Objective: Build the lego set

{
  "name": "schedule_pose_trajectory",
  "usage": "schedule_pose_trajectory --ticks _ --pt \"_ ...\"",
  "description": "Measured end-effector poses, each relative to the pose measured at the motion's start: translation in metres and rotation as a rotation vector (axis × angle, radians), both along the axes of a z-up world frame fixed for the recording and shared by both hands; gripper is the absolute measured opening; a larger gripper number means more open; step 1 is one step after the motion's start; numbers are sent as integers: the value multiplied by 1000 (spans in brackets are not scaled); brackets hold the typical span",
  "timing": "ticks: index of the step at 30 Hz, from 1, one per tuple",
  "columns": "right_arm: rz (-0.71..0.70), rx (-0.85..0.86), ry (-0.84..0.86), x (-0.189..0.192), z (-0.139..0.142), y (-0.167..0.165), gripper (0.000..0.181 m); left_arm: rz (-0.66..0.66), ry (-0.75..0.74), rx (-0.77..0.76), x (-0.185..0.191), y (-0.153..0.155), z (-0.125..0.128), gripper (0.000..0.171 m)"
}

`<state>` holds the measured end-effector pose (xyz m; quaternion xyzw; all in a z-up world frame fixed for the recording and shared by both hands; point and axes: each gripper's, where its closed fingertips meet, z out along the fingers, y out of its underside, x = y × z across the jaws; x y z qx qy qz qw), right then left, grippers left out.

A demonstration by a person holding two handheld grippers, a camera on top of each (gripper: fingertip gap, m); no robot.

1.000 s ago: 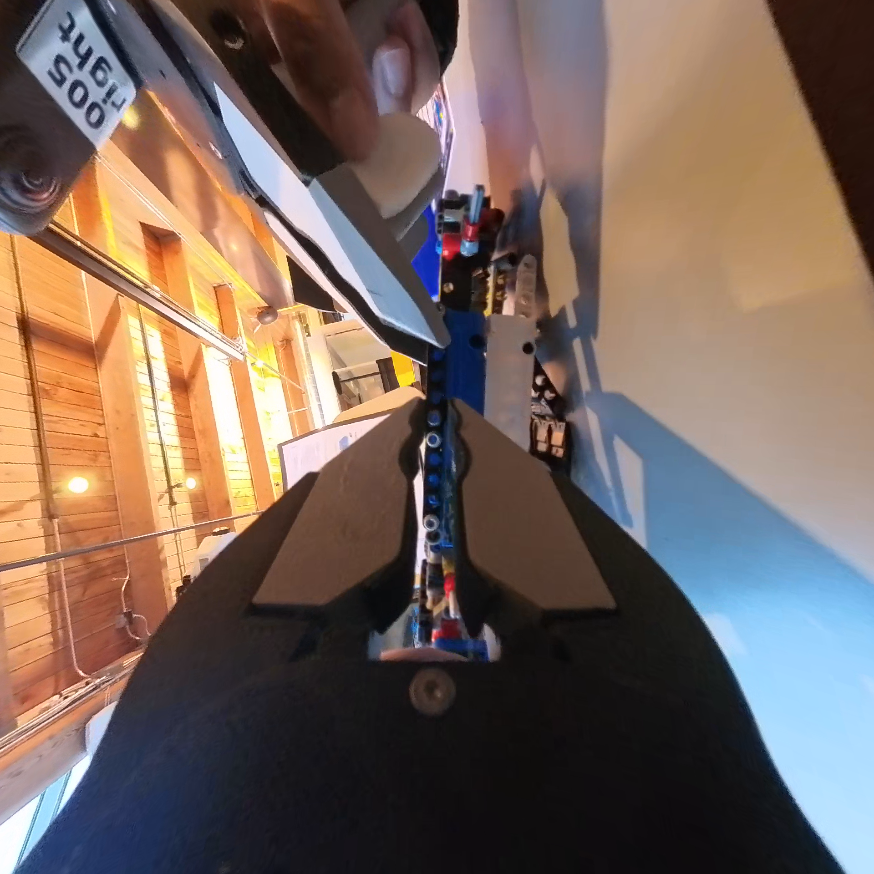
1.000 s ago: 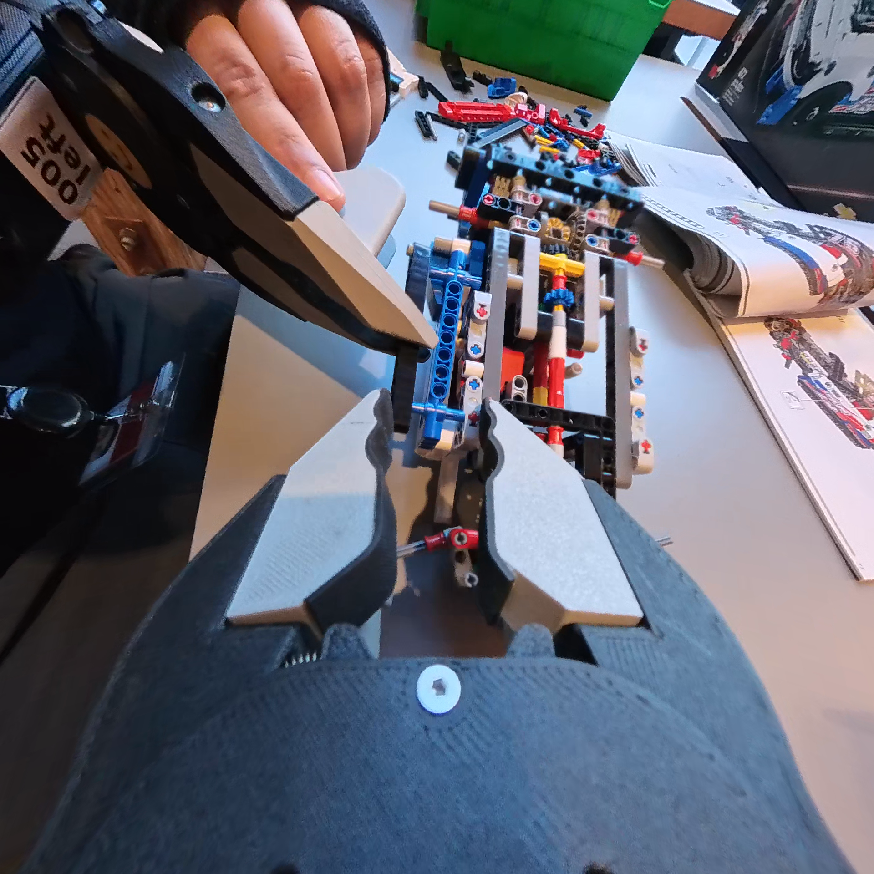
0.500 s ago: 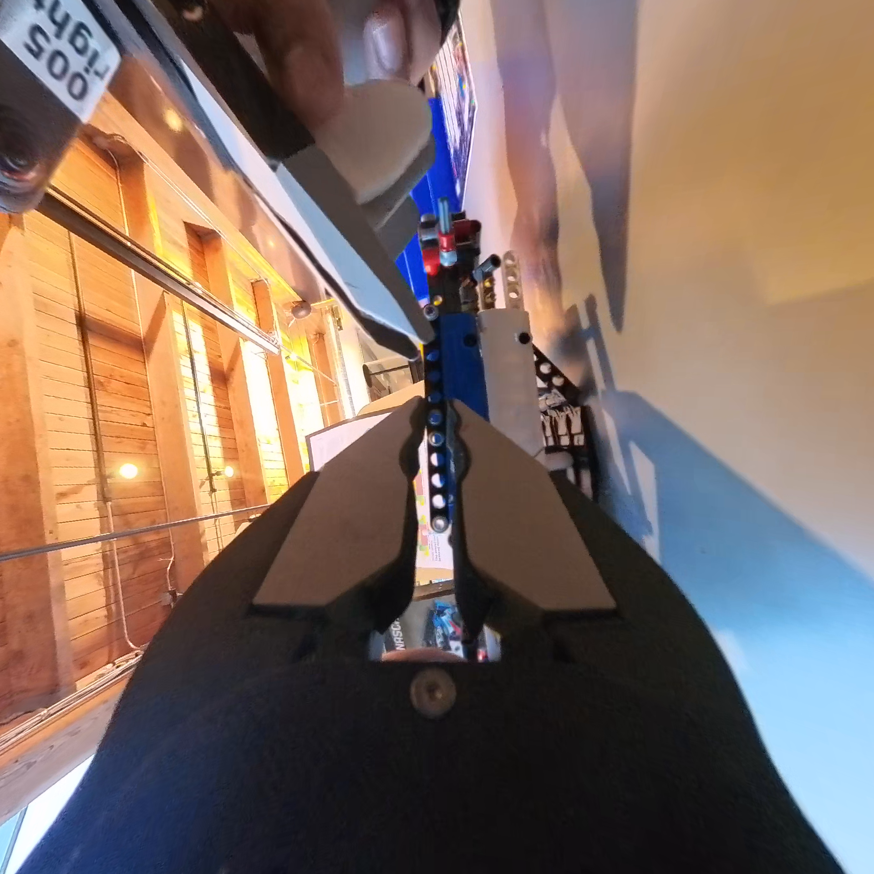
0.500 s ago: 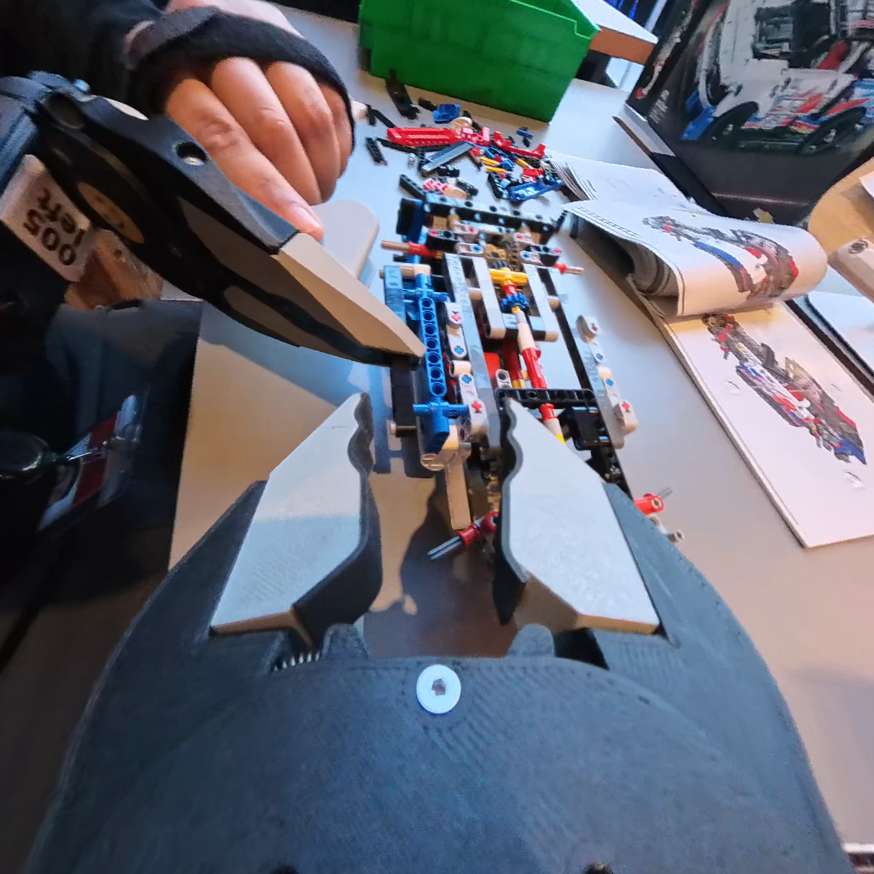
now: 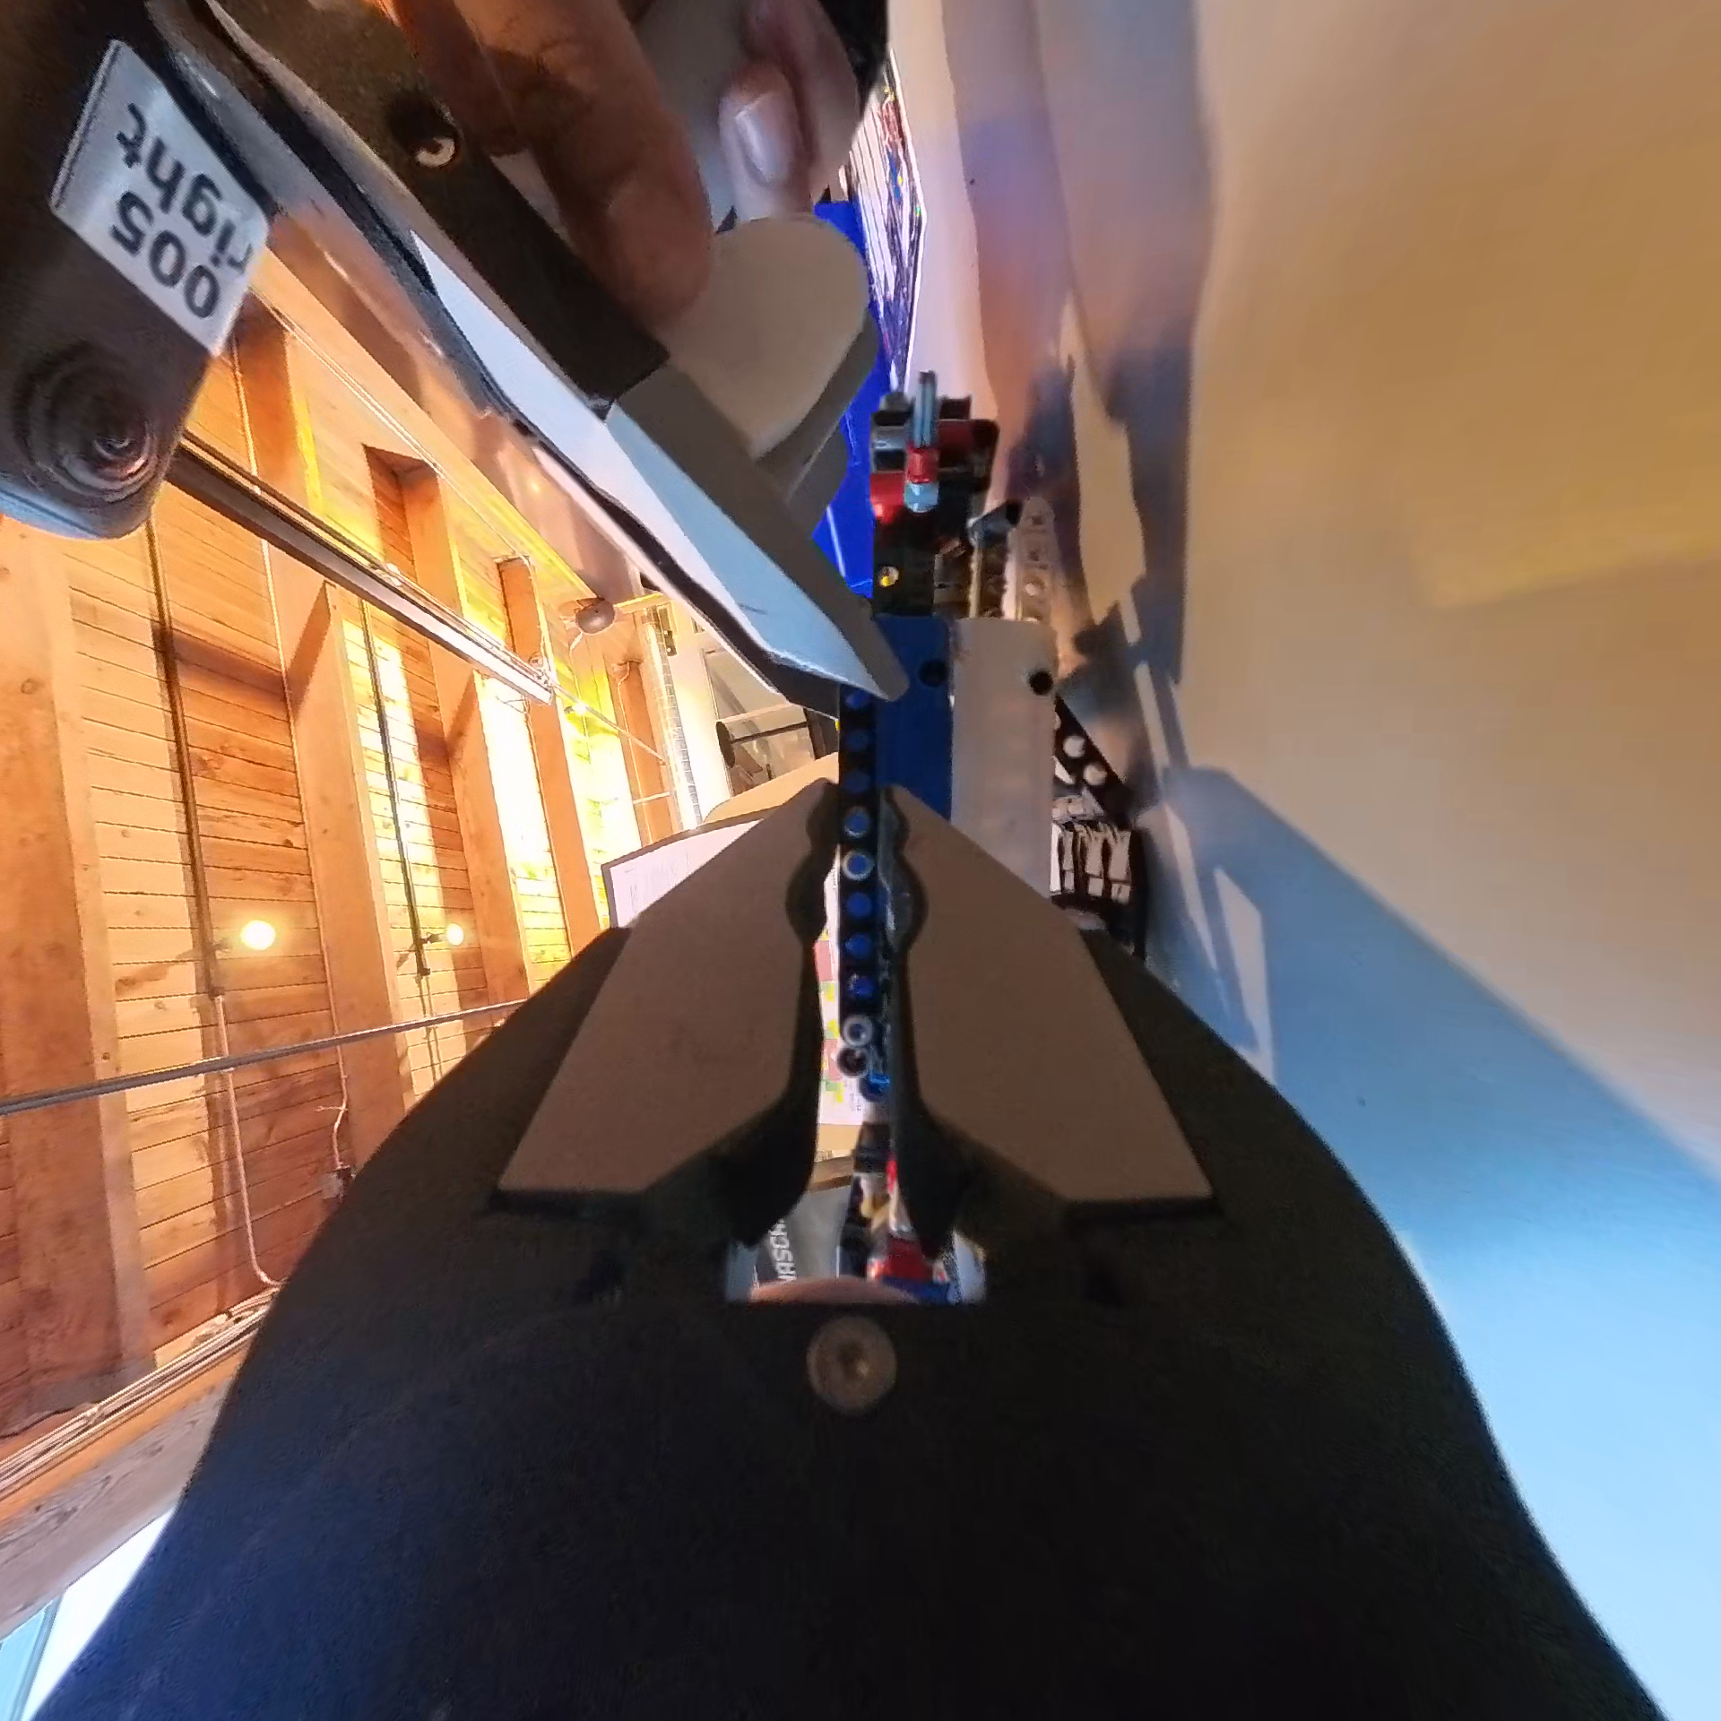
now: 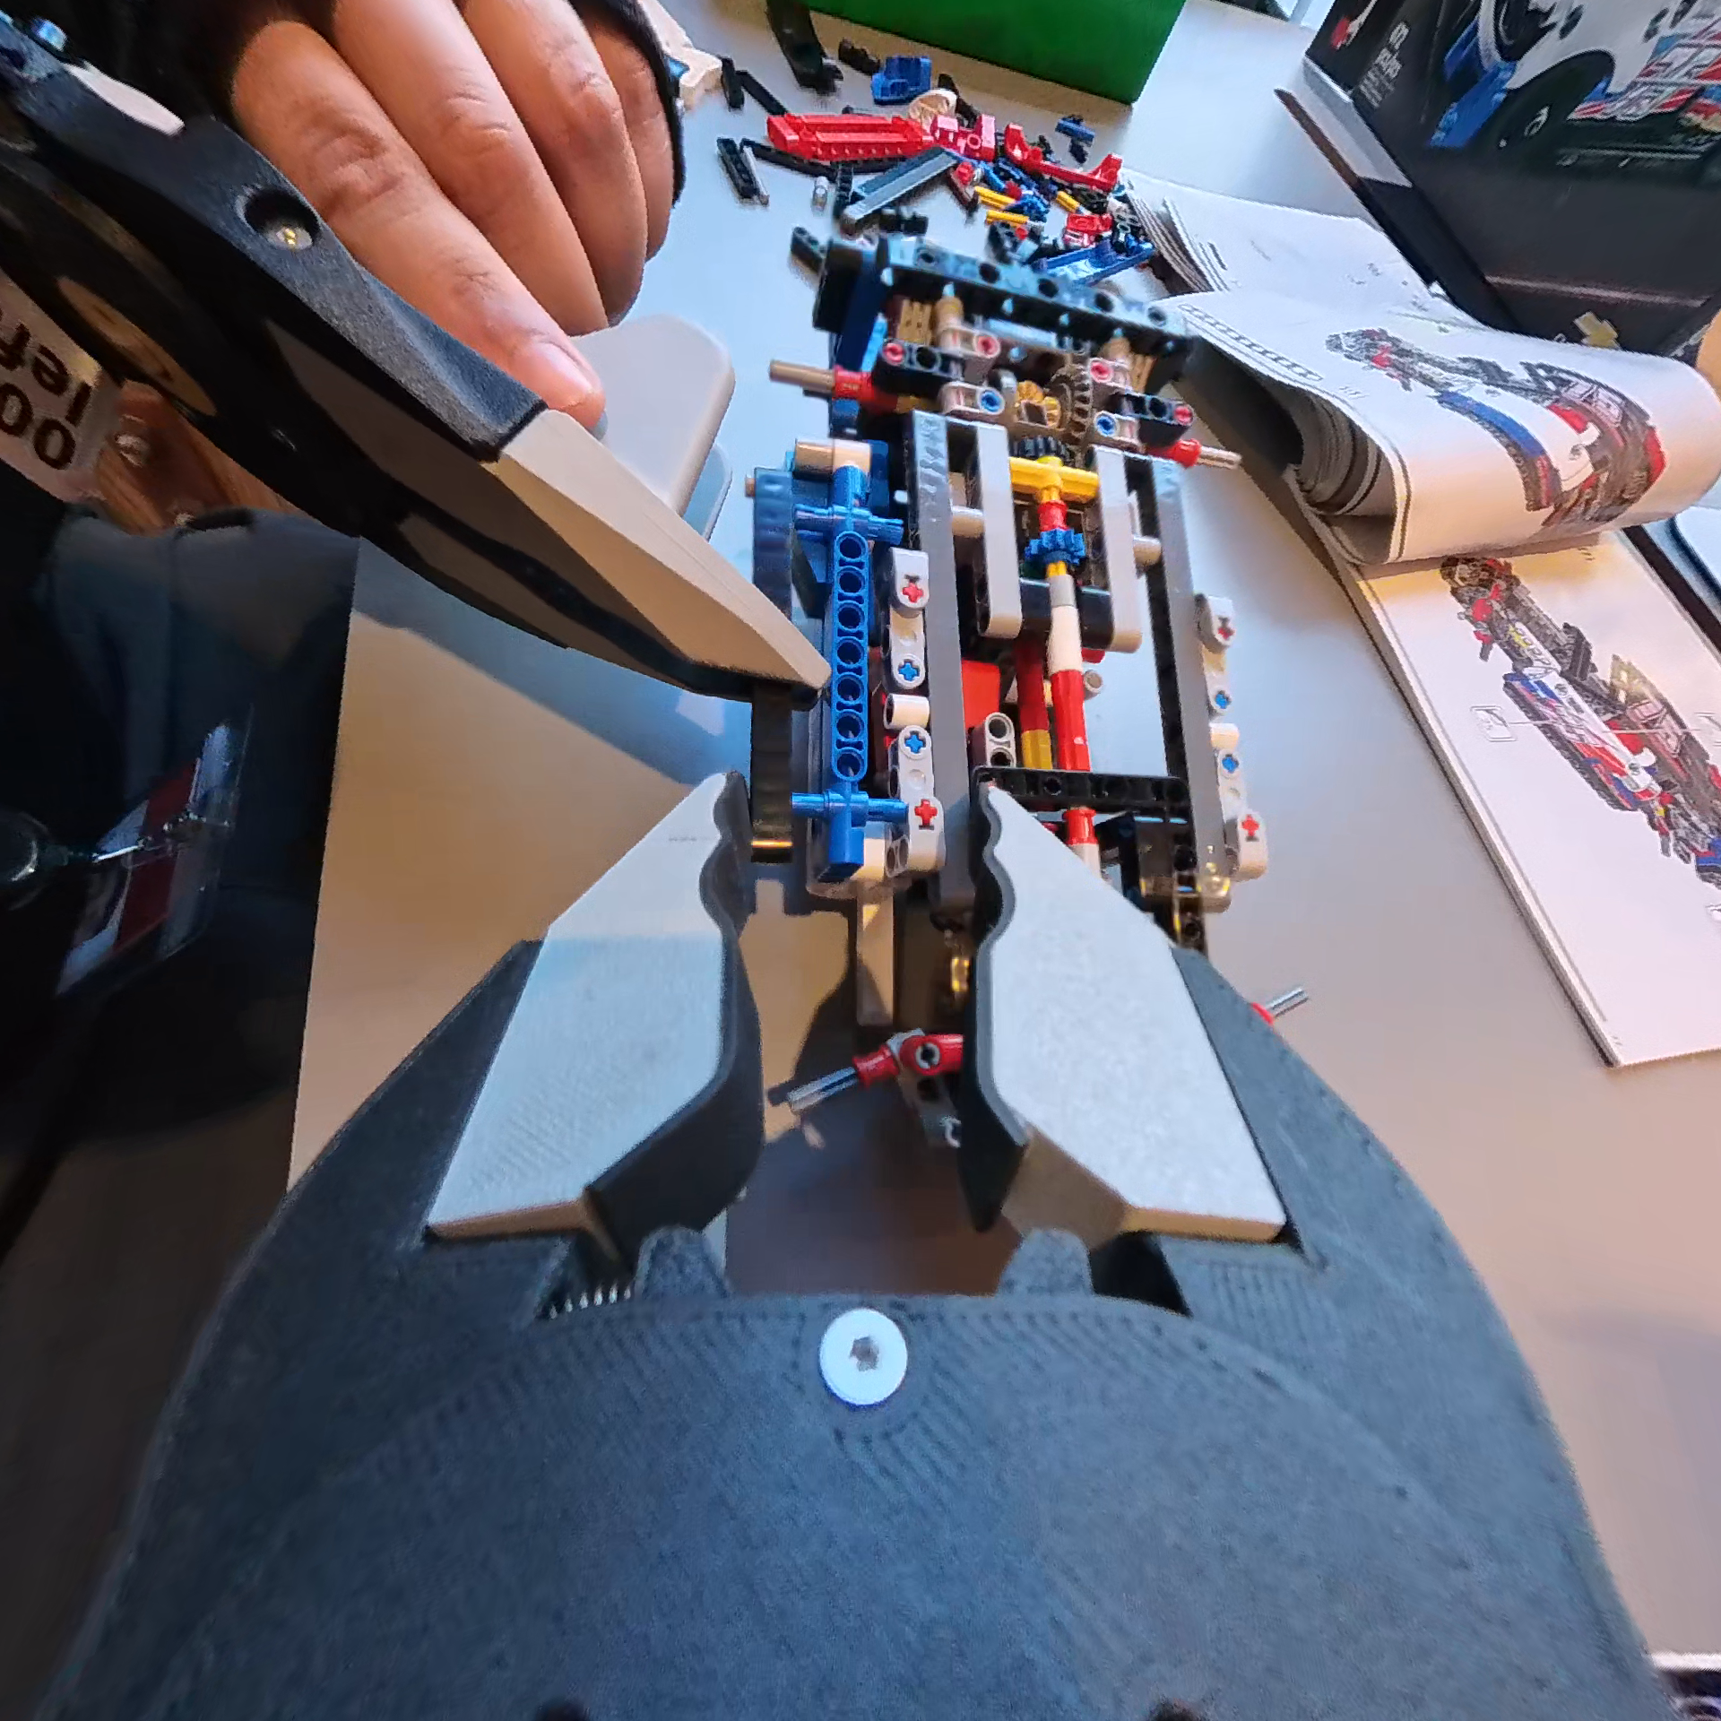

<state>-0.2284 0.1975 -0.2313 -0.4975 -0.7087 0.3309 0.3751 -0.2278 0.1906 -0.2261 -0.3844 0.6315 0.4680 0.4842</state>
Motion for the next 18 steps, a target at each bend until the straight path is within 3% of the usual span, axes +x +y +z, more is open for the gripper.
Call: schedule_pose_trajectory --ticks 8,18 --pt "9 98 -26 0 -1 0 38 4 35 0 1 0 0 4" --pt "33 53 -23 0 -2 1 37 11 66 -5 4 -2 -2 4"
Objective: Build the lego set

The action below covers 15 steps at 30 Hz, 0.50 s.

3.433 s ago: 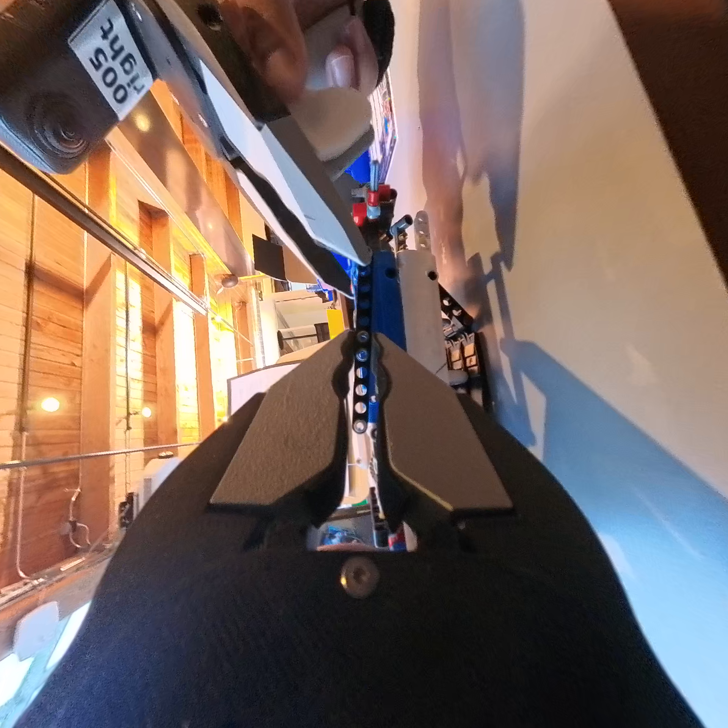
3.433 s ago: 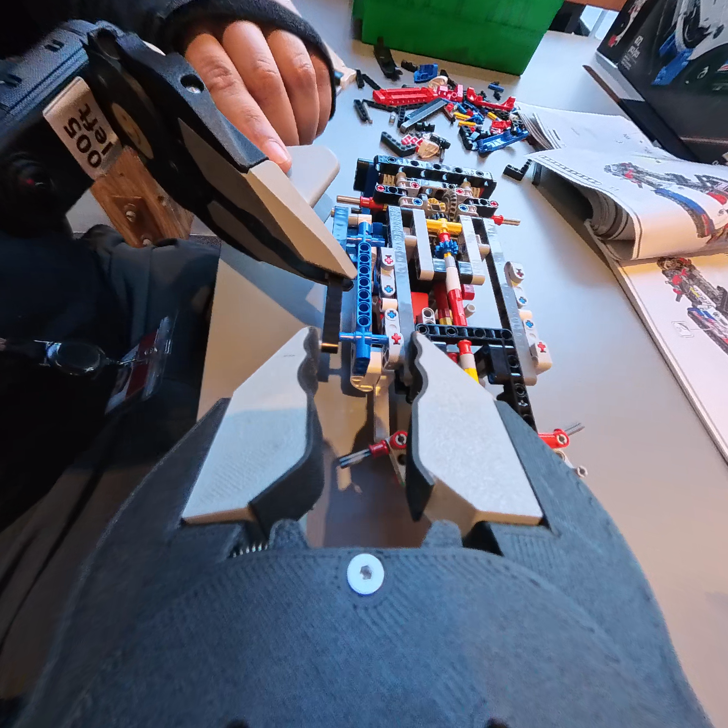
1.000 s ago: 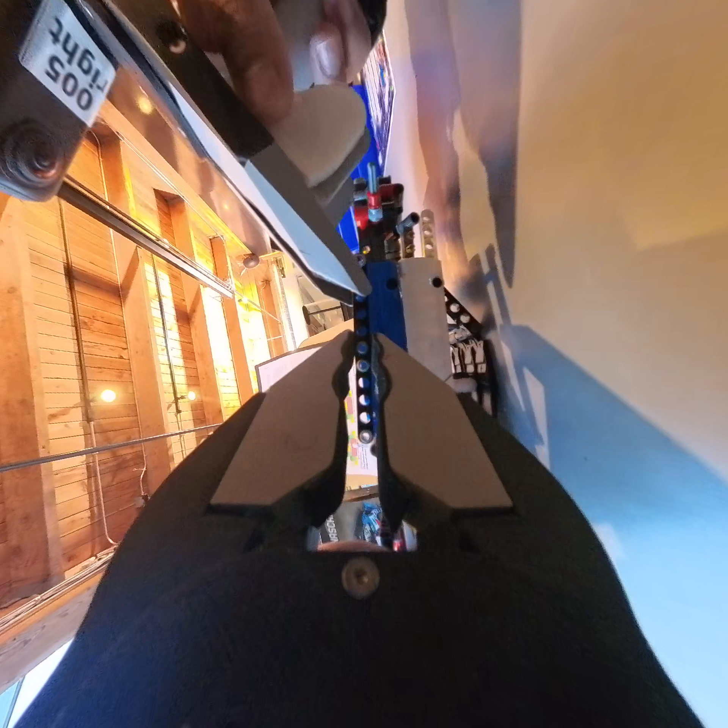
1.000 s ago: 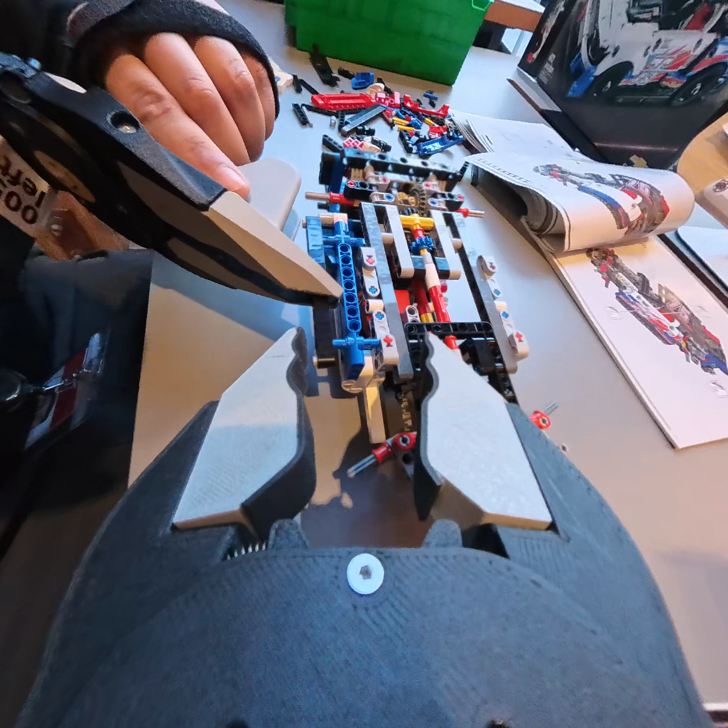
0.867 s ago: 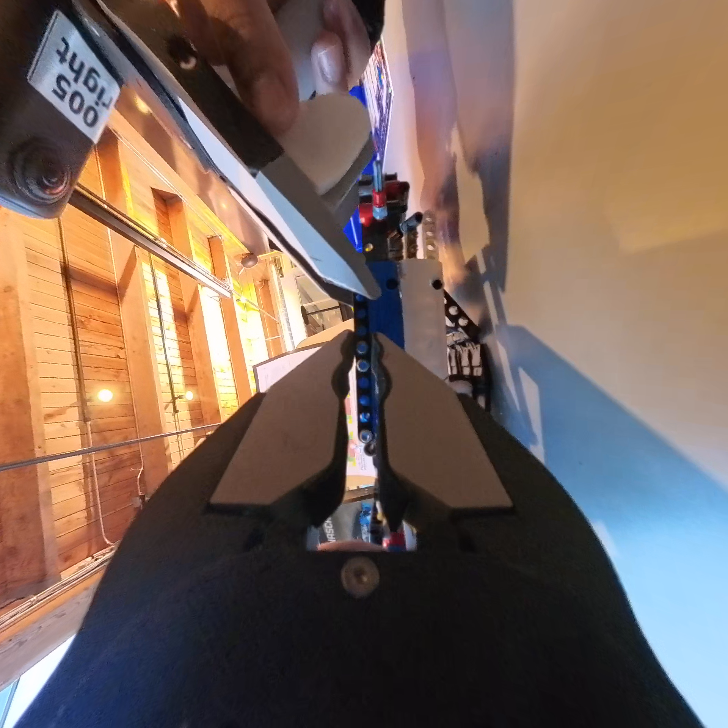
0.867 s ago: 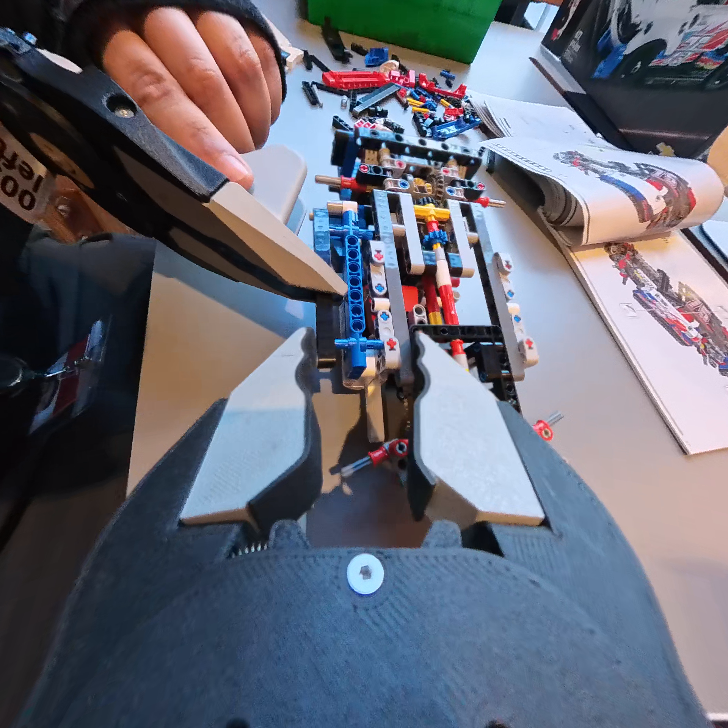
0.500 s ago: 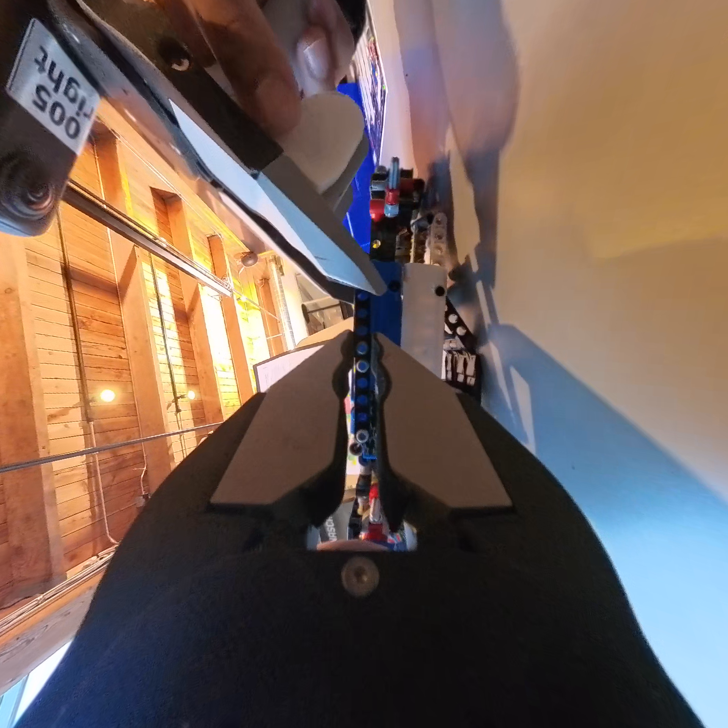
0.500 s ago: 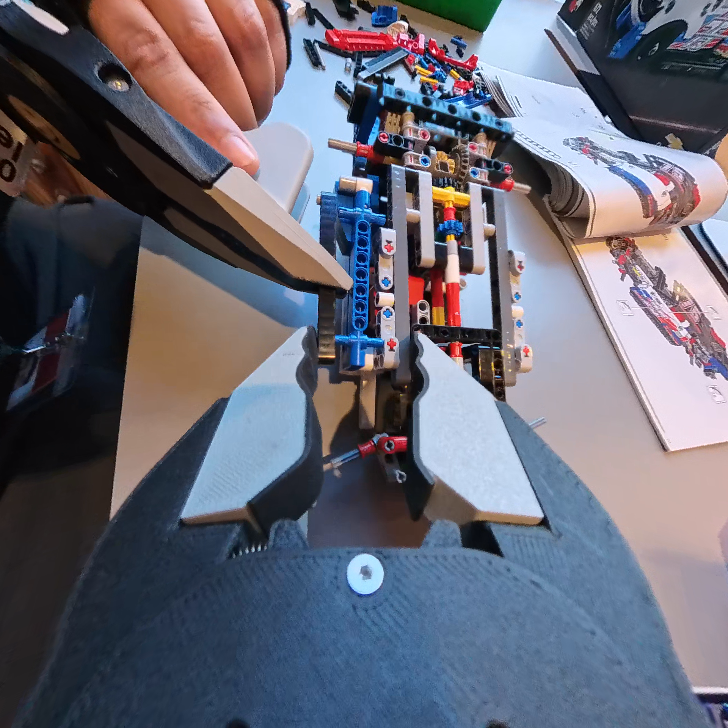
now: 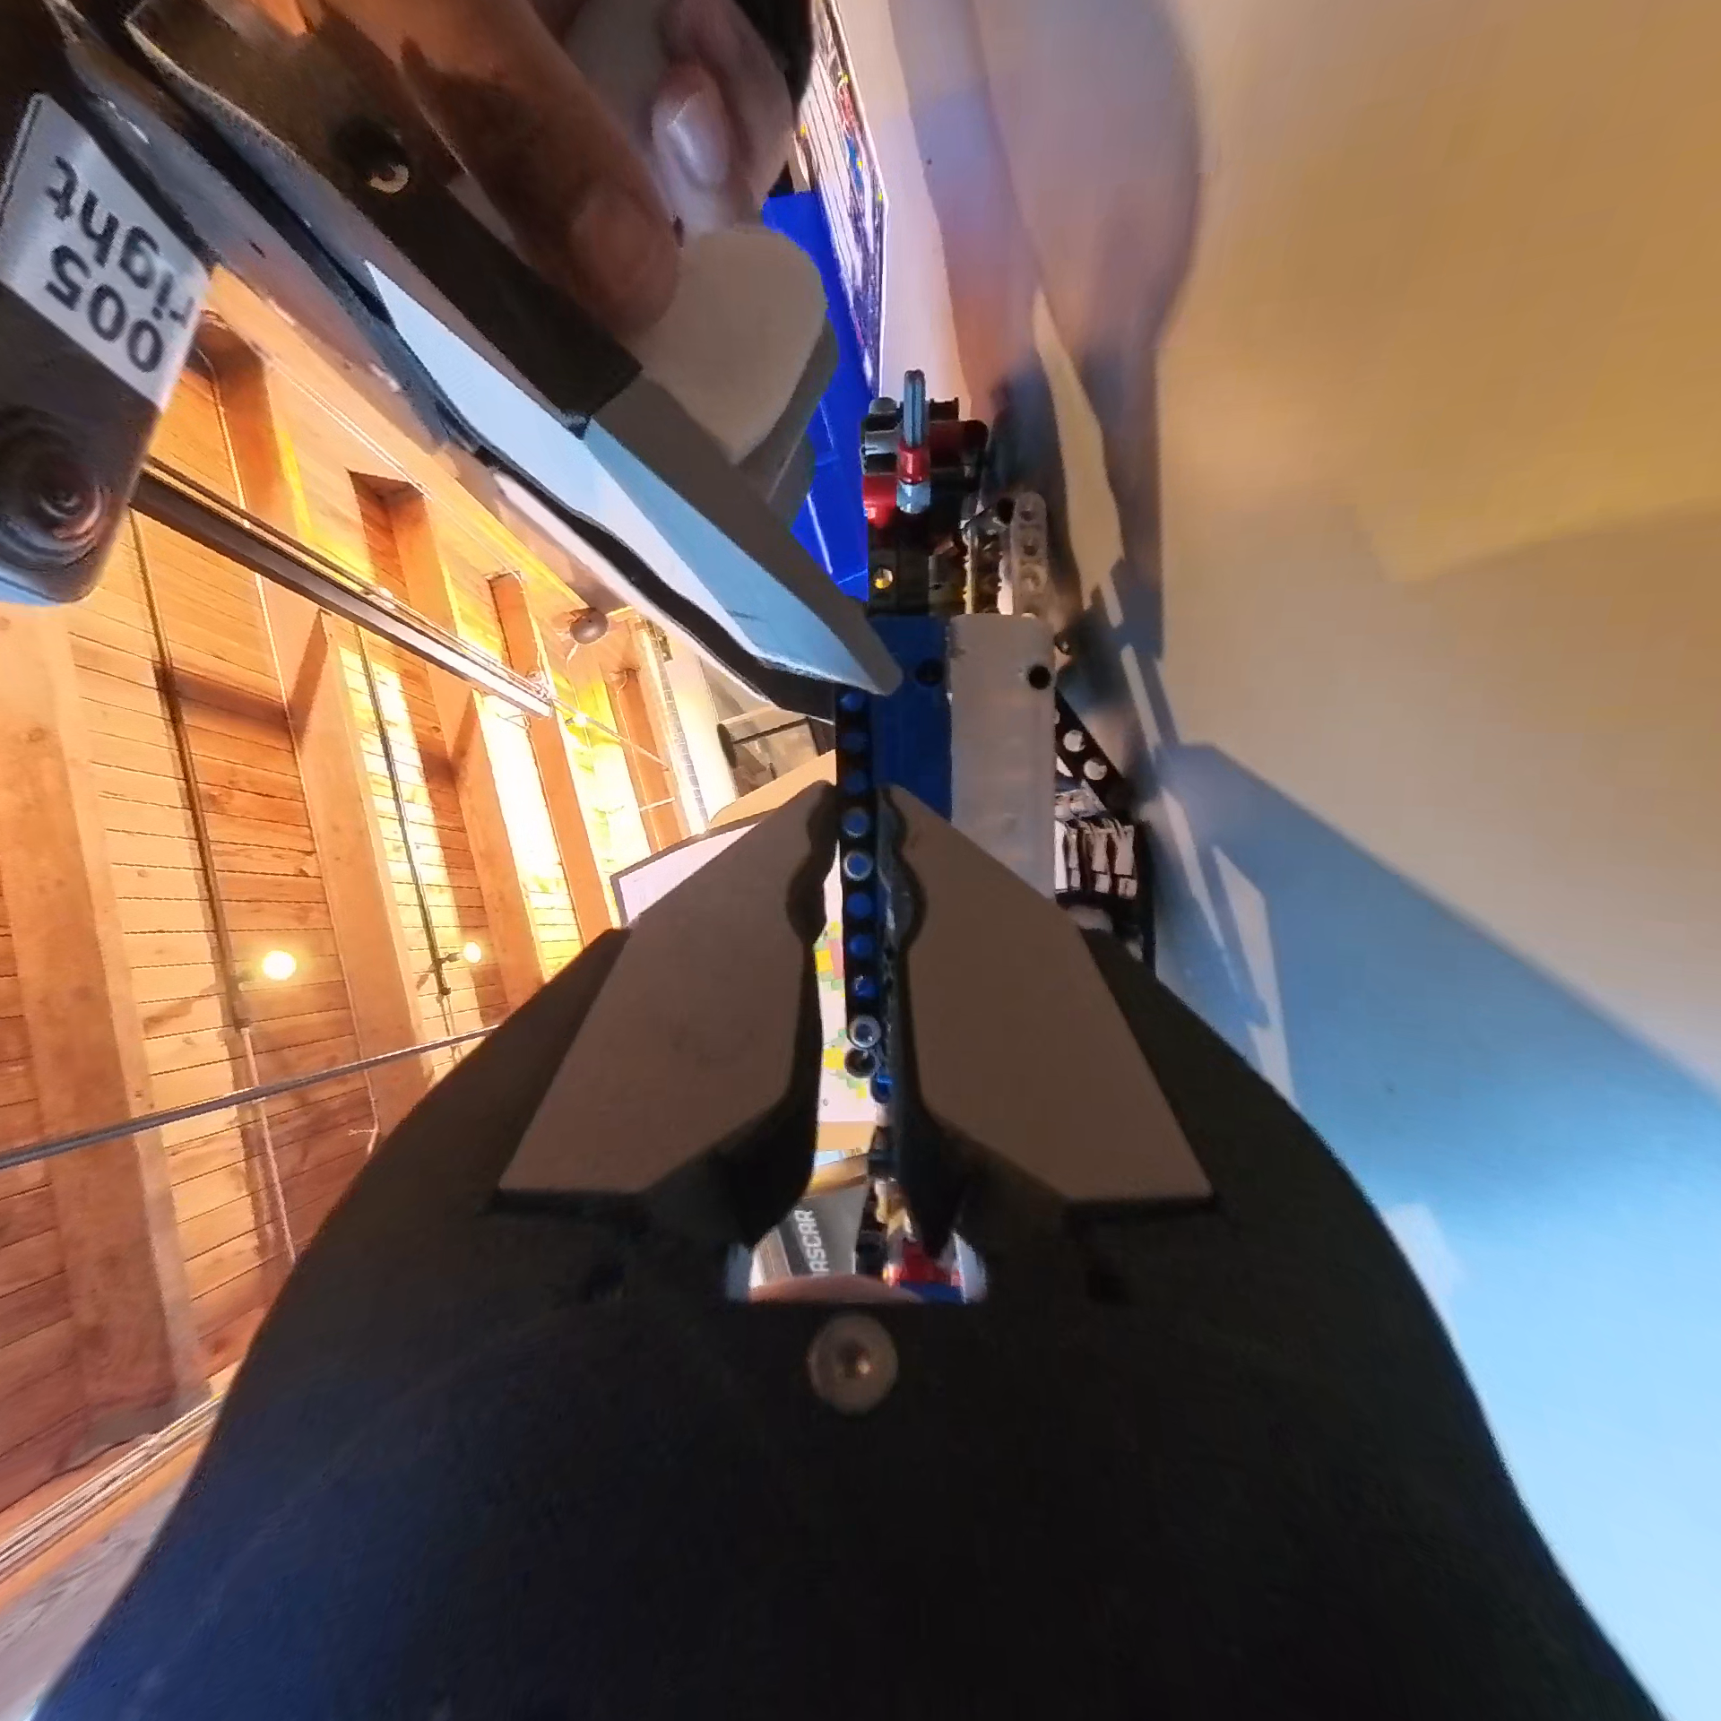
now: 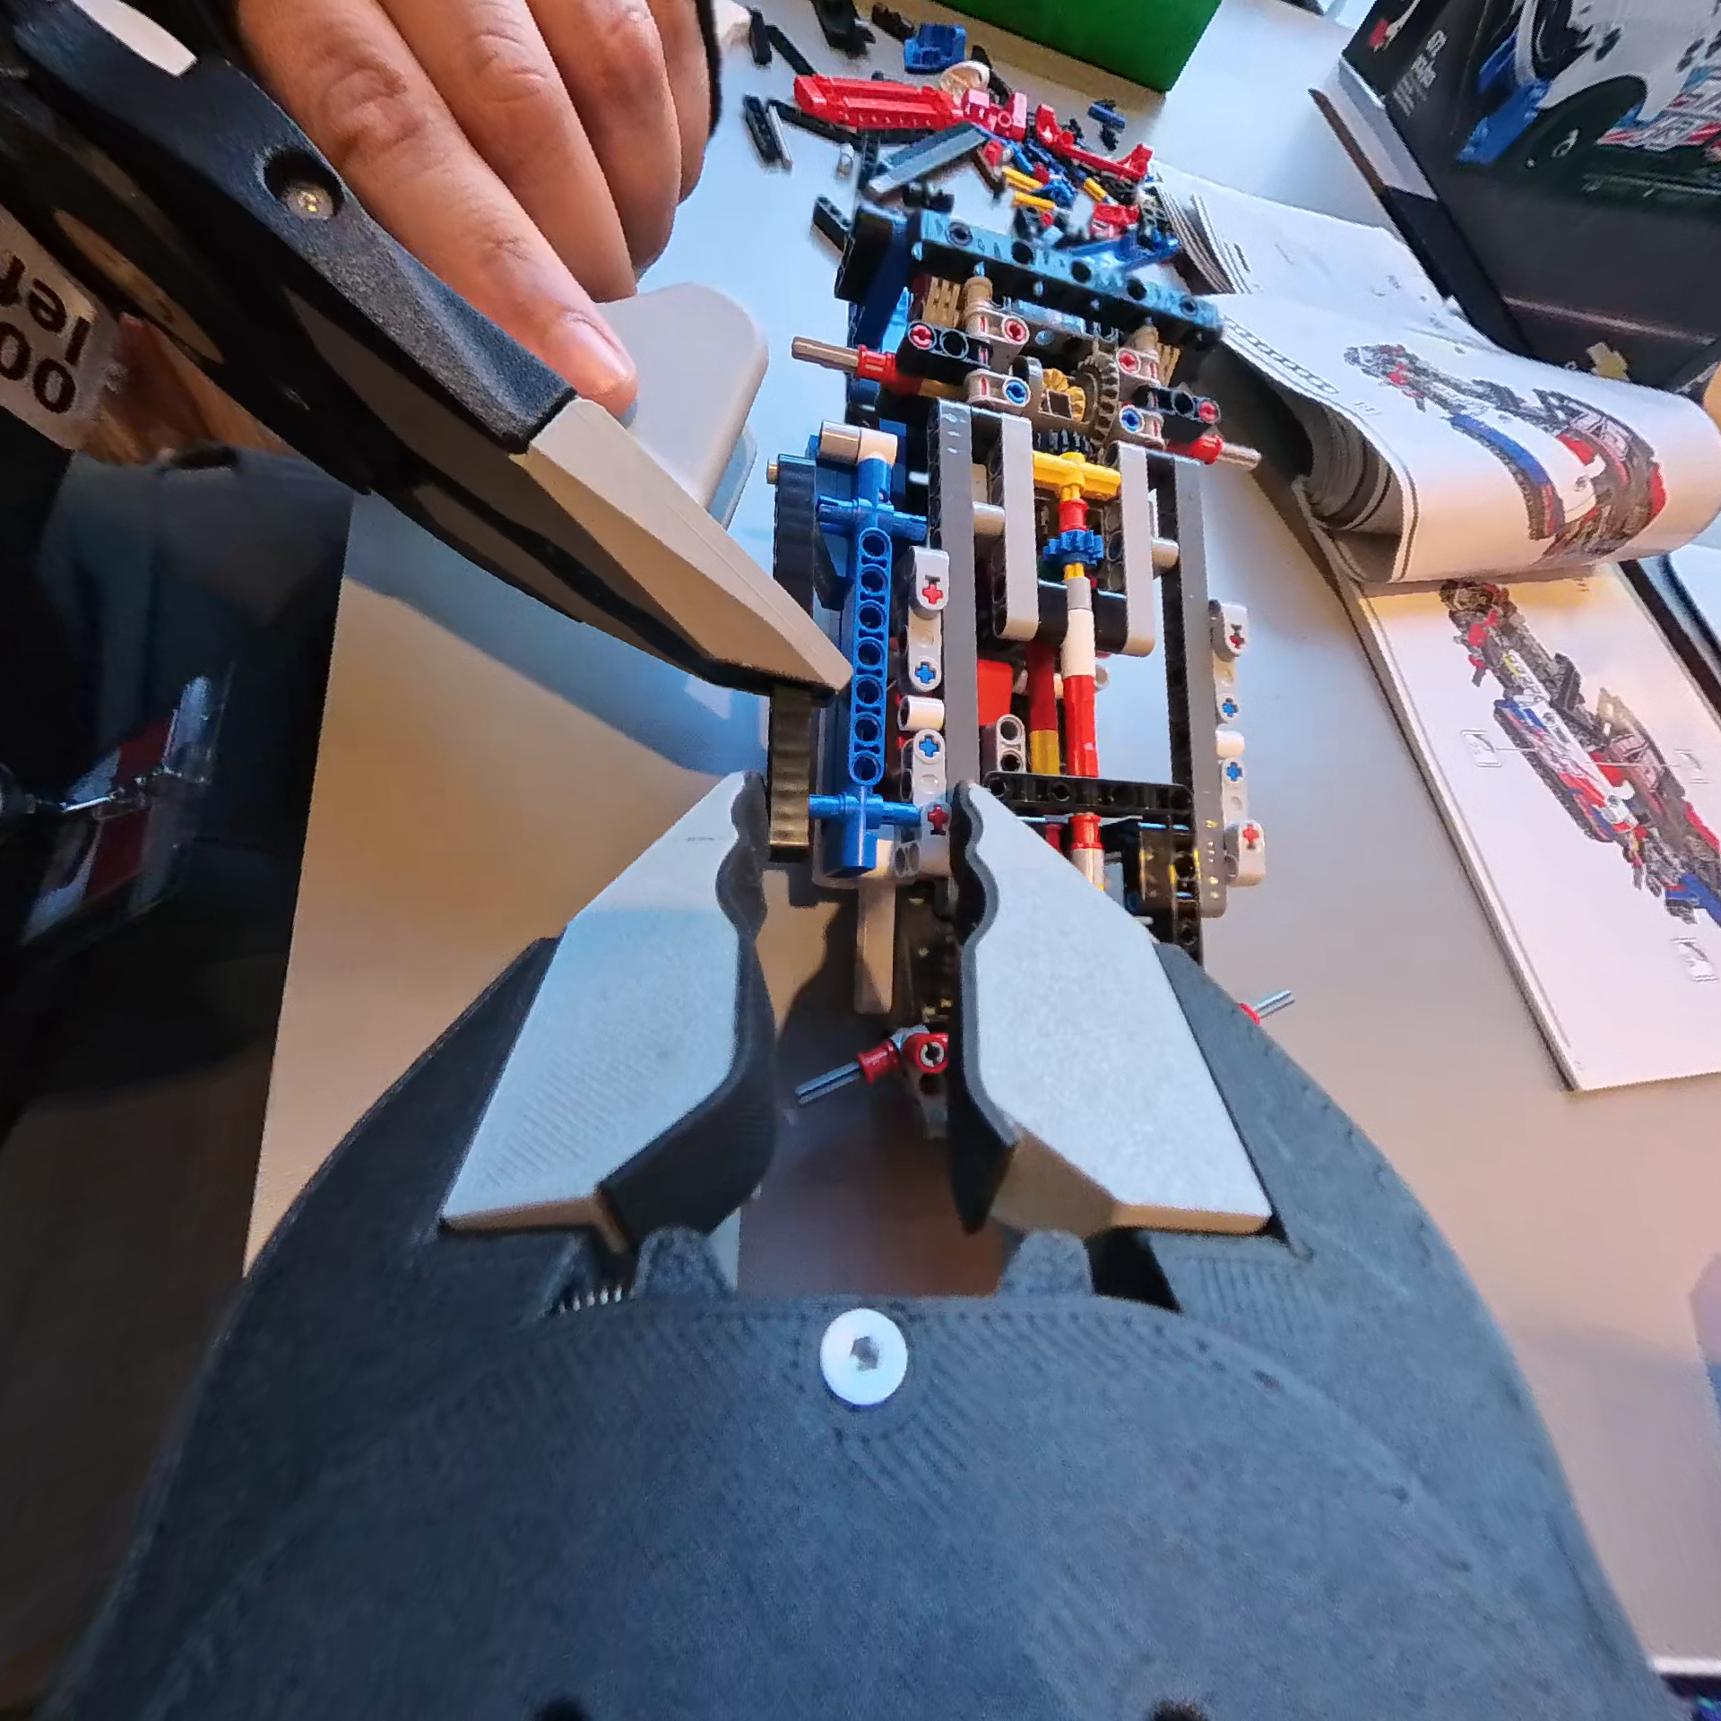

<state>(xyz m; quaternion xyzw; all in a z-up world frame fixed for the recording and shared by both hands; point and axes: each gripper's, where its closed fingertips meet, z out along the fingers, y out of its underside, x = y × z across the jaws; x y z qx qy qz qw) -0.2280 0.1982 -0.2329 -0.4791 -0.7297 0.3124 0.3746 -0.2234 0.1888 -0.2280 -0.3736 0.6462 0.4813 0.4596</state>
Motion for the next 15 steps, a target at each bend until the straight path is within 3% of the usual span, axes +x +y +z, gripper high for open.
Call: schedule_pose_trajectory --ticks 7,15 --pt "24 -44 54 0 1 0 37 2 38 -7 4 -2 3 4" --pt "50 -96 82 1 1 1 38 55 -23 -28 7 -2 4 4"
